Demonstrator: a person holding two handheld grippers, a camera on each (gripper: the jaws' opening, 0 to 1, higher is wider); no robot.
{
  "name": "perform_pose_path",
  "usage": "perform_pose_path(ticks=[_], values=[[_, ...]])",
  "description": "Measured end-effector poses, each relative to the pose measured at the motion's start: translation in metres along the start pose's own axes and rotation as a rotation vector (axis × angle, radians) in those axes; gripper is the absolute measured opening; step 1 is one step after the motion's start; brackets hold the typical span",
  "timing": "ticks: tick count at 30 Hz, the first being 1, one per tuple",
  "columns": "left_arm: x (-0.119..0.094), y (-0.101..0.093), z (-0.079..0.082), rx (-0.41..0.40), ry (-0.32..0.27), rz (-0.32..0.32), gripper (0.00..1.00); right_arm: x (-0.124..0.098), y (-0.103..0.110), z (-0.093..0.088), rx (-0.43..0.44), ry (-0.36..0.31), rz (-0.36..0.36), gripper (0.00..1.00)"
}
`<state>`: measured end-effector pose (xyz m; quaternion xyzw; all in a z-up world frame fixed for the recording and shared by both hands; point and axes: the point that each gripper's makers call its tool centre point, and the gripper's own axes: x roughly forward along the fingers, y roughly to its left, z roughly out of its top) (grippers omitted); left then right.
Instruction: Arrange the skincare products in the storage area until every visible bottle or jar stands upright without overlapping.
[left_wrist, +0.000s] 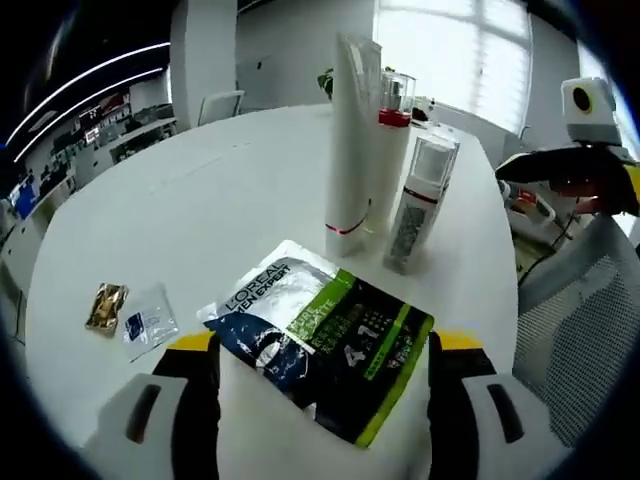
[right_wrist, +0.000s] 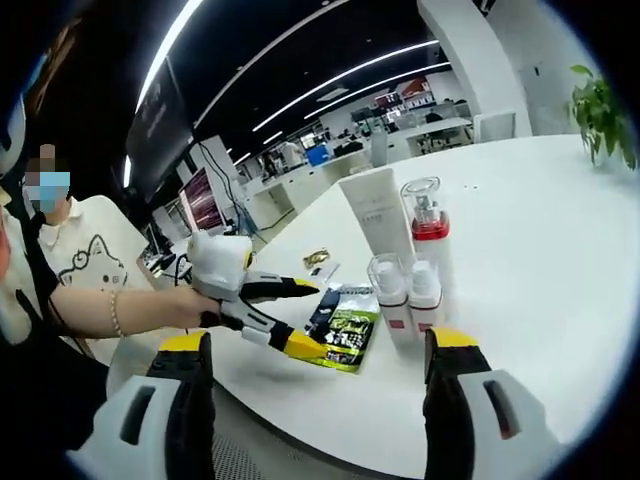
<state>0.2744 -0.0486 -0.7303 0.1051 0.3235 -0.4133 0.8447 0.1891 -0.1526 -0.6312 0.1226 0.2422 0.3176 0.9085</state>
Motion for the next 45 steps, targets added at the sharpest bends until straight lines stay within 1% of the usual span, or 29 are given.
perform_pose_path(ticks=[1, 2, 3, 4, 5, 6, 7, 8, 11, 13, 14, 15, 16, 17, 19, 20, 22, 23, 24, 28, 33, 35, 37, 38, 40, 44, 45], values=[[-0.010, -0.004, 0.006, -0.028, -0.035, -0.005, 0.88, 0.000, 0.000, 0.000, -0.002, 0.001, 0.003, 0.88], [-0.014, -0.005, 0.007, -0.034, -0.045, -0.007, 0.90, 0.000, 0.001, -0.001, -0.003, 0.003, 0.007, 0.88], [-0.028, -0.006, 0.005, -0.056, -0.058, -0.008, 0.93, 0.000, 0.002, -0.001, -0.005, 0.006, 0.013, 0.88], [-0.036, -0.006, 0.004, -0.066, -0.066, -0.002, 0.96, 0.000, 0.002, -0.002, -0.007, 0.007, 0.016, 0.89], [-0.050, -0.010, 0.007, -0.103, -0.098, 0.008, 0.99, 0.000, 0.002, -0.002, -0.010, 0.007, 0.025, 0.90], [-0.059, -0.013, 0.005, -0.133, -0.107, 0.004, 0.99, 0.000, 0.003, -0.002, -0.011, 0.008, 0.033, 0.91], [-0.067, -0.009, 0.005, -0.147, -0.121, 0.024, 0.99, 0.001, 0.004, -0.003, -0.012, 0.011, 0.038, 0.92], [-0.081, -0.006, 0.002, -0.180, -0.137, 0.051, 0.99, 0.001, 0.006, -0.003, -0.013, 0.013, 0.043, 0.93], [-0.108, -0.003, -0.006, -0.221, -0.167, 0.094, 0.99, 0.002, 0.011, -0.004, -0.023, 0.021, 0.064, 0.97], [-0.126, 0.001, -0.012, -0.243, -0.182, 0.151, 0.99, 0.002, 0.011, -0.006, -0.032, 0.030, 0.074, 0.99], [-0.135, 0.004, -0.015, -0.234, -0.189, 0.189, 0.99, 0.003, 0.011, -0.007, -0.033, 0.033, 0.076, 0.99], [-0.142, -0.003, -0.013, -0.238, -0.192, 0.199, 0.97, 0.004, 0.010, -0.008, -0.037, 0.037, 0.076, 1.00], [-0.150, -0.005, -0.014, -0.254, -0.202, 0.217, 0.96, 0.004, 0.010, -0.008, -0.042, 0.040, 0.077, 1.00], [-0.152, -0.005, -0.017, -0.263, -0.209, 0.229, 0.95, 0.004, 0.011, -0.008, -0.047, 0.041, 0.081, 1.00], [-0.160, -0.009, -0.020, -0.301, -0.217, 0.246, 0.98, 0.004, 0.011, -0.010, -0.049, 0.047, 0.084, 1.00], [-0.161, -0.010, -0.021, -0.296, -0.217, 0.247, 0.99, 0.005, 0.012, -0.011, -0.053, 0.050, 0.091, 1.00], [-0.167, -0.018, -0.022, -0.343, -0.208, 0.257, 0.99, 0.005, 0.016, -0.012, -0.061, 0.058, 0.111, 1.00], [-0.168, -0.020, -0.023, -0.371, -0.219, 0.249, 0.99, 0.006, 0.017, -0.013, -0.067, 0.060, 0.116, 1.00], [-0.168, -0.022, -0.020, -0.392, -0.241, 0.247, 0.99, 0.006, 0.019, -0.013, -0.074, 0.060, 0.122, 1.00], [-0.167, -0.030, -0.022, -0.370, -0.226, 0.277, 0.99, 0.005, 0.018, -0.013, -0.076, 0.054, 0.120, 1.00], [-0.163, -0.035, -0.025, -0.385, -0.208, 0.299, 0.99, 0.003, 0.017, -0.011, -0.079, 0.031, 0.114, 1.00], [-0.162, -0.034, -0.027, -0.389, -0.204, 0.305, 0.99, 0.002, 0.018, -0.011, -0.085, 0.027, 0.118, 1.00], [-0.158, -0.035, -0.032, -0.396, -0.172, 0.290, 0.99, 0.002, 0.018, -0.011, -0.084, 0.026, 0.117, 1.00], [-0.155, -0.035, -0.035, -0.393, -0.149, 0.278, 0.99, 0.002, 0.016, -0.009, -0.075, 0.021, 0.103, 1.00], [-0.153, -0.034, -0.035, -0.381, -0.134, 0.275, 0.99, 0.001, 0.014, -0.008, -0.073, 0.015, 0.090, 1.00], [-0.152, -0.021, -0.027, -0.381, -0.150, 0.266, 0.99, 0.002, 0.009, -0.007, -0.067, 0.016, 0.065, 1.00], [-0.154, -0.014, -0.025, -0.370, -0.150, 0.269, 0.99, 0.002, 0.008, -0.006, -0.066, 0.010, 0.057, 1.00]])
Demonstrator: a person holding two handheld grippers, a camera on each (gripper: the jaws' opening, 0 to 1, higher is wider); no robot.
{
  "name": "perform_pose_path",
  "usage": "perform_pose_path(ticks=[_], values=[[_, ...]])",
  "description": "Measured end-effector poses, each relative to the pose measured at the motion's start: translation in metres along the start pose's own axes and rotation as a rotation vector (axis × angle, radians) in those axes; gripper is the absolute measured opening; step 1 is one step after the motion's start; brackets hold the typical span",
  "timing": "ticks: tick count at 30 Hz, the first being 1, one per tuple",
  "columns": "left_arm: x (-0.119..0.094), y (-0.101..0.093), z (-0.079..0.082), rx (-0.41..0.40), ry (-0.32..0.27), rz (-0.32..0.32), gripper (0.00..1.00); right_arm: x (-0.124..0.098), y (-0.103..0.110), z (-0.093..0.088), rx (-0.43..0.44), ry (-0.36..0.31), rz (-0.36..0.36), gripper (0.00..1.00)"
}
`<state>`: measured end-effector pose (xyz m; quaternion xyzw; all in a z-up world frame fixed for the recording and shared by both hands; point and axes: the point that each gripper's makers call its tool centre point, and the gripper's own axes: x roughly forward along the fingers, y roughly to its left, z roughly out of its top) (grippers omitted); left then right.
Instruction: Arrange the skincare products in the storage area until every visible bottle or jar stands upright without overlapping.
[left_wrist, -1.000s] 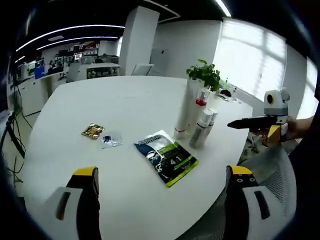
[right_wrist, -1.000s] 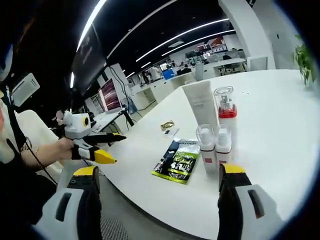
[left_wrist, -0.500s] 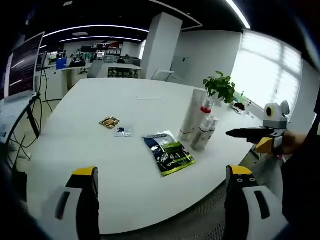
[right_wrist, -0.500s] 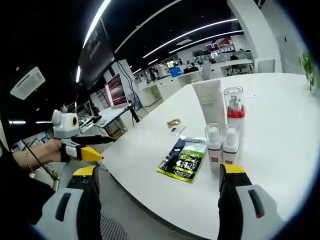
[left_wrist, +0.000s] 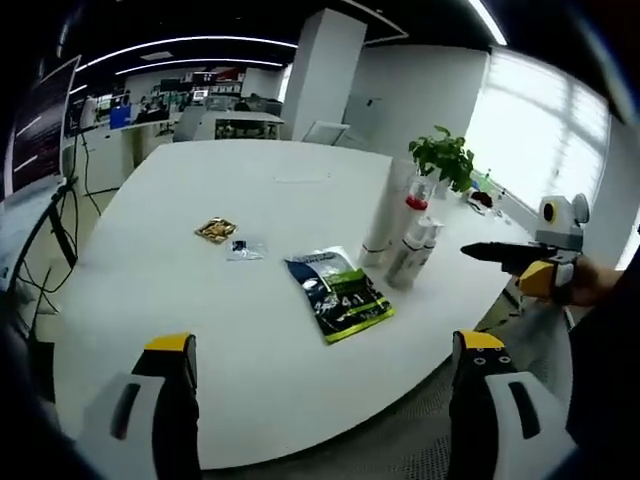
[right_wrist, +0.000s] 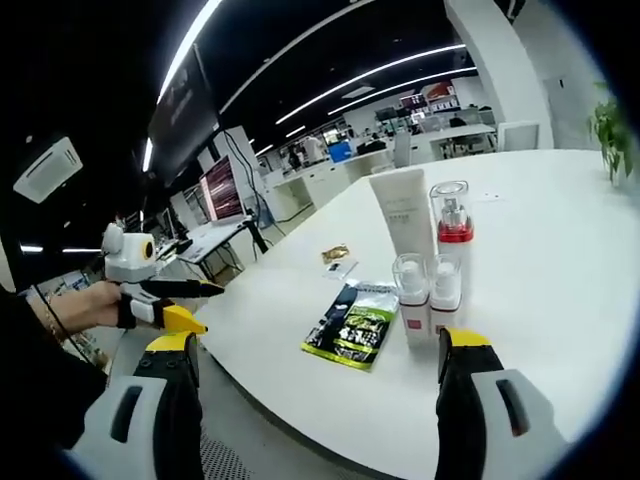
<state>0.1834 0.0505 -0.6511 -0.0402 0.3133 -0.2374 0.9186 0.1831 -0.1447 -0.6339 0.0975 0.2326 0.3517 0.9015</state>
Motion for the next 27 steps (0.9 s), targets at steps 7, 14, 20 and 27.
perform_pose_path(ticks=[7, 14, 20, 27], values=[[-0.002, 0.038, 0.024, -0.011, -0.052, 0.017, 0.99, 0.001, 0.001, -0.002, -0.036, 0.015, -0.009, 1.00], [0.021, 0.047, 0.016, 0.017, 0.035, -0.005, 0.98, -0.003, -0.005, 0.001, -0.036, -0.002, -0.040, 1.00], [0.054, 0.053, 0.032, 0.044, 0.035, 0.015, 0.97, -0.005, -0.010, 0.001, -0.029, -0.007, -0.060, 0.98], [0.106, 0.079, 0.043, 0.015, 0.074, 0.091, 0.89, -0.003, -0.014, 0.000, -0.044, 0.004, -0.083, 0.98]])
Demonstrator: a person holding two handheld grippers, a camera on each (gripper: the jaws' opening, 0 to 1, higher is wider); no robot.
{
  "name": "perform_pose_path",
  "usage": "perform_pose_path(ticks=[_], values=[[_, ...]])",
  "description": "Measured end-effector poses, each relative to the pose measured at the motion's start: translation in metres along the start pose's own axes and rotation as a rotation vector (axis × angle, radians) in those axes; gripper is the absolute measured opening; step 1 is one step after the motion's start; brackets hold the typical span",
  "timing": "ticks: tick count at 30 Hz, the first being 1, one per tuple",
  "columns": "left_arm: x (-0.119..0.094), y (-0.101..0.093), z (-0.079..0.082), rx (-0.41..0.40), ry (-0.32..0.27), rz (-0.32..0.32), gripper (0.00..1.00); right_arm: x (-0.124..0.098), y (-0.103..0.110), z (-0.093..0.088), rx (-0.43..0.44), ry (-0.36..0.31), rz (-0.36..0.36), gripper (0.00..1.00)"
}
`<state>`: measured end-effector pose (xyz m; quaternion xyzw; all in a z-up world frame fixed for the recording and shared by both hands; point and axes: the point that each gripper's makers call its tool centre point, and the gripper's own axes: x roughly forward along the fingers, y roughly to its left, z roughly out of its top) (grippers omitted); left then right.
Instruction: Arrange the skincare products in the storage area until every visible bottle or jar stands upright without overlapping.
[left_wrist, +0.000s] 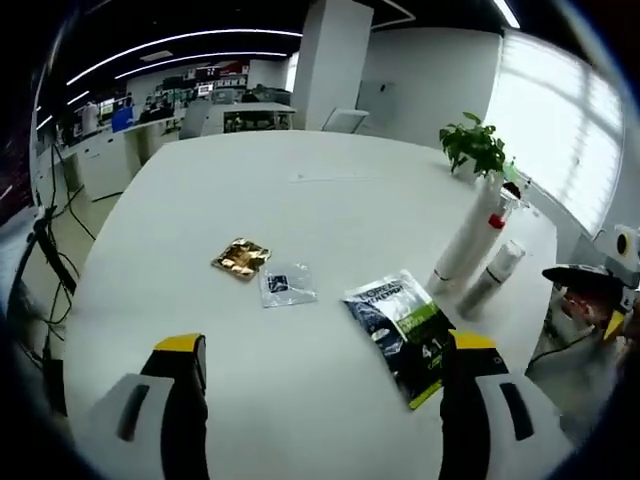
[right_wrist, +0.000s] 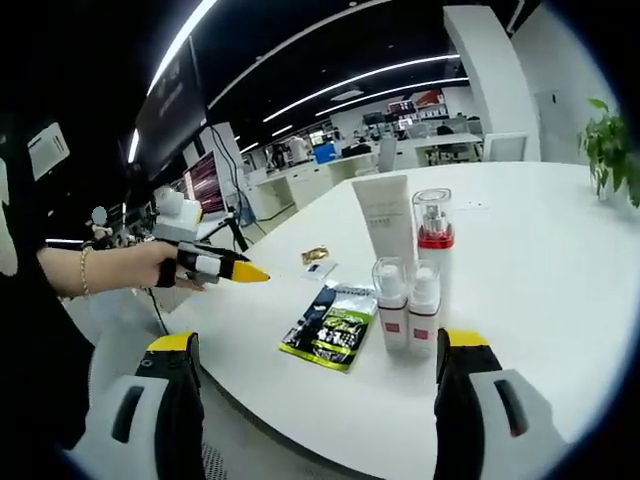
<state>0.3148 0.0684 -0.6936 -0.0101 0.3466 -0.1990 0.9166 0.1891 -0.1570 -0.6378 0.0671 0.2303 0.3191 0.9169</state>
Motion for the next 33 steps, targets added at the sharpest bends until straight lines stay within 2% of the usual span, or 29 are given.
perform_pose_path(ticks=[6, 12, 14, 17, 20, 21, 24, 26, 29, 33], values=[[0.041, 0.021, 0.003, 0.025, 0.049, 0.068, 0.85, -0.001, -0.008, 0.002, 0.019, -0.010, -0.031, 0.98], [0.062, 0.030, 0.003, 0.003, 0.064, 0.106, 0.81, 0.003, -0.007, -0.003, 0.016, 0.015, -0.031, 0.98], [0.062, 0.028, 0.000, 0.001, 0.076, 0.113, 0.79, 0.003, -0.007, -0.003, 0.018, 0.022, -0.031, 0.98], [0.080, 0.032, 0.000, -0.015, 0.085, 0.126, 0.77, 0.003, -0.007, -0.004, 0.025, 0.029, -0.034, 0.98], [0.080, 0.032, -0.001, -0.028, 0.088, 0.152, 0.72, 0.003, -0.008, -0.005, 0.033, 0.034, -0.037, 0.98], [0.090, 0.033, -0.001, -0.030, 0.090, 0.159, 0.71, 0.003, -0.008, -0.005, 0.035, 0.037, -0.039, 0.98], [0.099, 0.033, -0.003, -0.021, 0.095, 0.176, 0.65, 0.003, -0.009, -0.006, 0.039, 0.042, -0.043, 0.98], [0.092, 0.027, -0.003, -0.010, 0.096, 0.191, 0.58, 0.003, -0.010, -0.007, 0.041, 0.044, -0.046, 0.97], [0.101, 0.032, -0.002, -0.003, 0.102, 0.212, 0.62, 0.003, -0.010, -0.008, 0.045, 0.046, -0.050, 0.97], [0.107, 0.037, 0.001, 0.020, 0.100, 0.239, 0.59, 0.003, -0.011, -0.008, 0.051, 0.045, -0.052, 0.97]])
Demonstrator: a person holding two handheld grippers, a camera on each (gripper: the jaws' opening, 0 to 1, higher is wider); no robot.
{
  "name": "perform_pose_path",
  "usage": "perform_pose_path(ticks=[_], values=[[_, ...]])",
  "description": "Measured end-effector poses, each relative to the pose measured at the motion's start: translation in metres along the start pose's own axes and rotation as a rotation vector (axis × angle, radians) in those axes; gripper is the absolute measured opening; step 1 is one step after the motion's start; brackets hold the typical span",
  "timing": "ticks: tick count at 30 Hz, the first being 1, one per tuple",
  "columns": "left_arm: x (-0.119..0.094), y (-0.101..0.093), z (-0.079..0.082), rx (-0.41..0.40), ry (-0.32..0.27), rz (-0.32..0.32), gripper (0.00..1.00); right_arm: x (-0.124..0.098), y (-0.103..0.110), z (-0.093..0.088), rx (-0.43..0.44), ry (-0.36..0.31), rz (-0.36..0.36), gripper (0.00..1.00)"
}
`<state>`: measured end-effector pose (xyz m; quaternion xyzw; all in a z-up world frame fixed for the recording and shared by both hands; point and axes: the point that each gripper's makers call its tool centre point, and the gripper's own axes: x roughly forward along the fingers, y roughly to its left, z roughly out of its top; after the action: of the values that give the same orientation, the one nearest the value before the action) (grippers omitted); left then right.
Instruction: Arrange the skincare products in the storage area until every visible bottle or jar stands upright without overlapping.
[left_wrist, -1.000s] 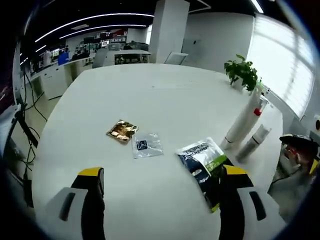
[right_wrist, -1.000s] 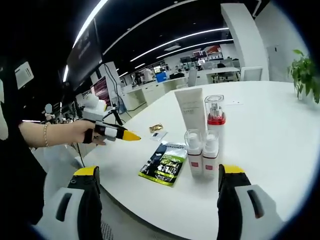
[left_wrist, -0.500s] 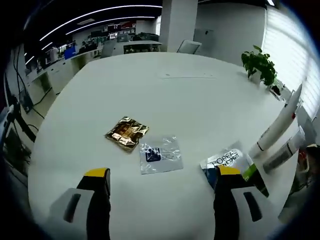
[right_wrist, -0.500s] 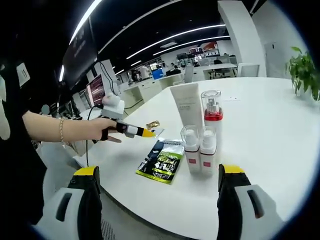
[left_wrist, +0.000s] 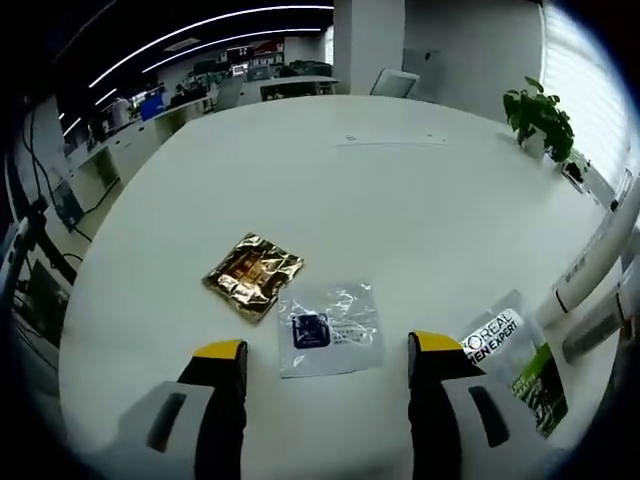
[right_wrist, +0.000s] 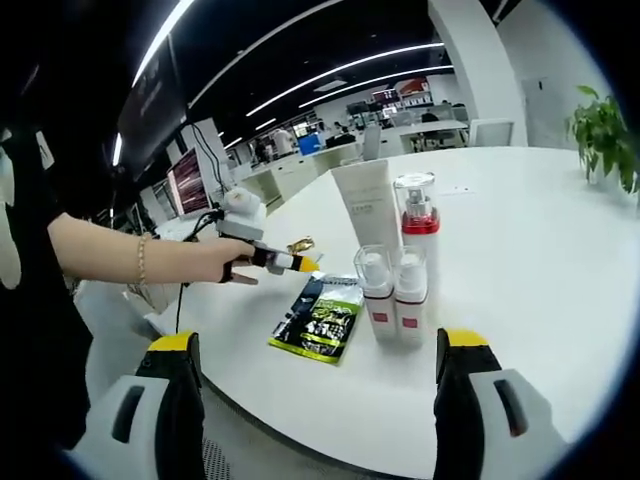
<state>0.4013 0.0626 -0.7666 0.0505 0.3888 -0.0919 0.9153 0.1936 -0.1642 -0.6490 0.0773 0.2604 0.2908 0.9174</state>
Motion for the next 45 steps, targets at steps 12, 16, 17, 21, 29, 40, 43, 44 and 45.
perform_pose_path(ticks=[12, 16, 17, 21, 29, 40, 43, 44, 45], values=[[0.002, -0.004, 0.009, 0.040, -0.043, 0.004, 0.37, 0.000, -0.003, -0.002, 0.010, 0.012, -0.014, 0.97], [0.001, -0.001, 0.010, 0.040, -0.046, 0.006, 0.37, -0.001, -0.007, 0.001, 0.029, -0.006, -0.028, 0.97], [0.000, -0.001, 0.010, 0.039, -0.046, 0.005, 0.37, -0.001, -0.007, 0.000, 0.030, -0.007, -0.026, 0.97], [-0.004, -0.004, 0.008, 0.046, -0.044, -0.010, 0.36, 0.002, -0.001, -0.001, 0.013, 0.010, -0.008, 0.97], [-0.052, -0.011, 0.026, -0.002, -0.149, -0.062, 0.36, 0.004, 0.007, 0.002, -0.007, 0.011, 0.021, 0.97], [-0.131, -0.025, 0.048, -0.036, -0.336, -0.161, 0.36, 0.022, 0.052, 0.024, 0.035, -0.063, 0.161, 0.82], [-0.145, -0.027, 0.048, -0.004, -0.370, -0.180, 0.36, 0.025, 0.066, 0.036, 0.057, -0.086, 0.211, 0.79], [-0.152, -0.030, 0.048, 0.013, -0.379, -0.183, 0.36, 0.026, 0.068, 0.040, 0.057, -0.095, 0.219, 0.77], [-0.157, -0.032, 0.049, 0.048, -0.393, -0.187, 0.36, 0.027, 0.071, 0.045, 0.056, -0.101, 0.233, 0.75]])
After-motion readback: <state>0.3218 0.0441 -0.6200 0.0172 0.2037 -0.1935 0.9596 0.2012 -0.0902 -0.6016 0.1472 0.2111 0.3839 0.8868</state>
